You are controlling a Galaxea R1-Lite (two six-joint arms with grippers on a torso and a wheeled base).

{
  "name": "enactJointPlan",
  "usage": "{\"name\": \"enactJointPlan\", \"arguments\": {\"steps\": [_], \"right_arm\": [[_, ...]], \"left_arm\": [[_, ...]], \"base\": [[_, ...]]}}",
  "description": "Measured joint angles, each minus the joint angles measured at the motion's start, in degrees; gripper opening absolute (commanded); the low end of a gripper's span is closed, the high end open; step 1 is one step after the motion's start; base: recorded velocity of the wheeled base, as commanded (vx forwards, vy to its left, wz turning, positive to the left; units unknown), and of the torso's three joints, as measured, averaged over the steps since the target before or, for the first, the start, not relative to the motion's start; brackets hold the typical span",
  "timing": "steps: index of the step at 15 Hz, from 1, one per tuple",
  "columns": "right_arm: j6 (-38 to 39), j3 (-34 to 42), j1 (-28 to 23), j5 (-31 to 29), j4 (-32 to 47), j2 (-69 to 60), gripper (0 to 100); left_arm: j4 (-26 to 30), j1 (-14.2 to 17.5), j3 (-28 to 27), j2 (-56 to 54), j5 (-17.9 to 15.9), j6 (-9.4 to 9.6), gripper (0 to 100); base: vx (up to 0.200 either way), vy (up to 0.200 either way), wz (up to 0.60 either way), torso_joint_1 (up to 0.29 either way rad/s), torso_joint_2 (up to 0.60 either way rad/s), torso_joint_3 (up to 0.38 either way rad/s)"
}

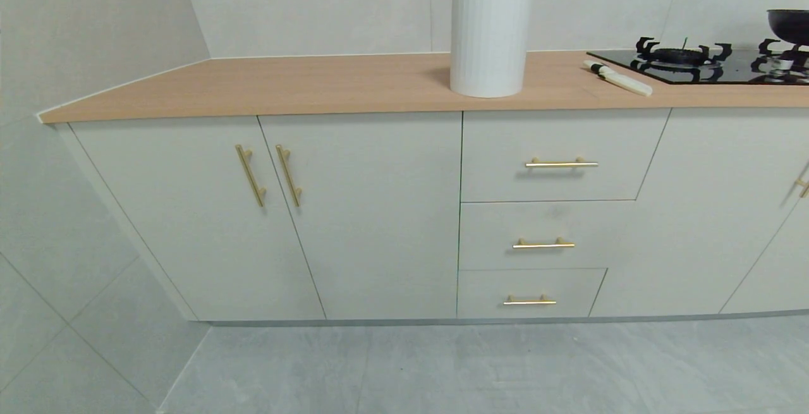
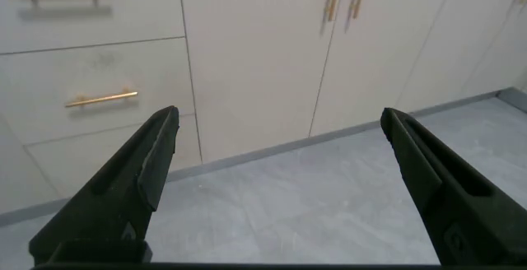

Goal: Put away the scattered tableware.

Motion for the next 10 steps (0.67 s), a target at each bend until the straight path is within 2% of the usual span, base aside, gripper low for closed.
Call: {"name": "enactJointPlan", "arguments": {"steps": [2,5,8,10], "right_arm": [[2.4,3.7,-0.1,8.1,-2.2,-2.0,100],[3.2,9.7,-0.2,17.3,-7.8,-3.1,100],[4.3,11.4,-0.2,22.4,-5.5,-3.4,100],[4.1,11.4,-0.2,23.2,-4.7,-3.4,100]], "left_arm": [[0.0,0.0,0.0,0.0,0.0,0.02,100],[0.0,0.0,0.0,0.0,0.0,0.02,100],[0.0,0.0,0.0,0.0,0.0,0.0,100],[0.0,0.0,0.0,0.0,0.0,0.02,100]], "base": [[0.0,0.0,0.0,0.0,0.0,0.0],[0.0,0.0,0.0,0.0,0.0,0.0],[0.0,0.0,0.0,0.0,0.0,0.0],[0.0,0.0,0.0,0.0,0.0,0.0]]}}
